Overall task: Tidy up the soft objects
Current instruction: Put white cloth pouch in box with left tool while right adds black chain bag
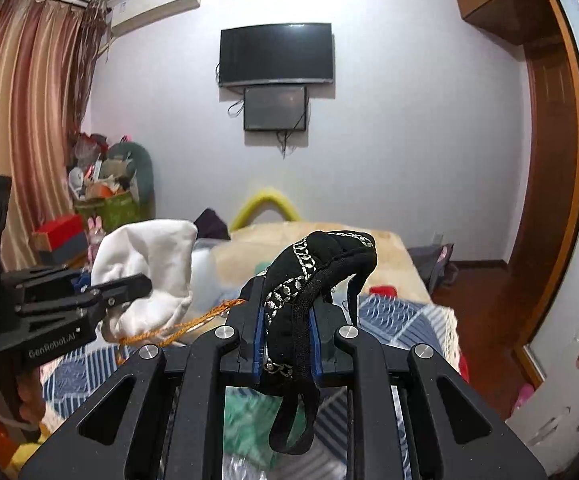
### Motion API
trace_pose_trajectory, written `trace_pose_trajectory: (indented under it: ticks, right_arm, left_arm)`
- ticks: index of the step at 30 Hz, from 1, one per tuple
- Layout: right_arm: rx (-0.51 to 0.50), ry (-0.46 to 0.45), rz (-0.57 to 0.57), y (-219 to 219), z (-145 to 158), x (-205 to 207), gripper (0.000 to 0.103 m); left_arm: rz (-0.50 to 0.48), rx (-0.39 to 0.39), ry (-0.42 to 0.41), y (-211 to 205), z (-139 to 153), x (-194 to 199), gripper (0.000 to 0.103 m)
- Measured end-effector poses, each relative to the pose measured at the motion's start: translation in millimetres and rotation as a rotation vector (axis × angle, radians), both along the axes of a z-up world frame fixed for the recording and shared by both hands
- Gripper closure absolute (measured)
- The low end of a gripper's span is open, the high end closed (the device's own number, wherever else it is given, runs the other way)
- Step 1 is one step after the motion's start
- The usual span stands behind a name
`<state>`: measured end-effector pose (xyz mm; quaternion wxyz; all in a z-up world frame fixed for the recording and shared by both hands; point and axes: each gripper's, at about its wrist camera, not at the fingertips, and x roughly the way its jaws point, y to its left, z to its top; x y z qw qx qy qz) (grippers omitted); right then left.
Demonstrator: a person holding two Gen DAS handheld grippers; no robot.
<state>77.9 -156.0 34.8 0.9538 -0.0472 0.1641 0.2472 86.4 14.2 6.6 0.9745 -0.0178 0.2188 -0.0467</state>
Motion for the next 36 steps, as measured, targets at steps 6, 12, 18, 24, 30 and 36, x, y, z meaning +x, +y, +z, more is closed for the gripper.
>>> trace_pose_trajectory:
  ticks: [6,12,18,24,30,36]
  right_arm:
    - [-0.012,-0.022,-0.024,16.6,1.8,22.6,0.087]
    - [-0.048,-0.003,-0.018,31.0,-7.3,40.0,0.087]
    - [-0.071,0.039,0.023,39.7,-20.3,54.8,0.087]
    - [-0.131,0.092,0.045,47.3,-35.3,63.7,0.087]
    - [-0.181,0.167,0.033,47.8,-45.0,74.6,0.087]
    - [-0.205,0.204,0.018,43.3,-45.4,76.4,0.081]
  left_arm:
    - [0.037,-0.001,0.013,5.9,3.0,32.9,0.082]
    - [0.059,0.022,0.06,9.4,-6.7,68.8,0.082]
    - [0.068,0.044,0.131,10.0,-24.8,101.1,0.082]
    - [0.067,0.068,0.174,5.4,-37.3,119.2,0.082]
    - [0.079,0.07,0.21,5.7,-49.1,130.1,0.074]
    - [0.082,0.073,0.202,3.3,-49.4,123.9,0.044]
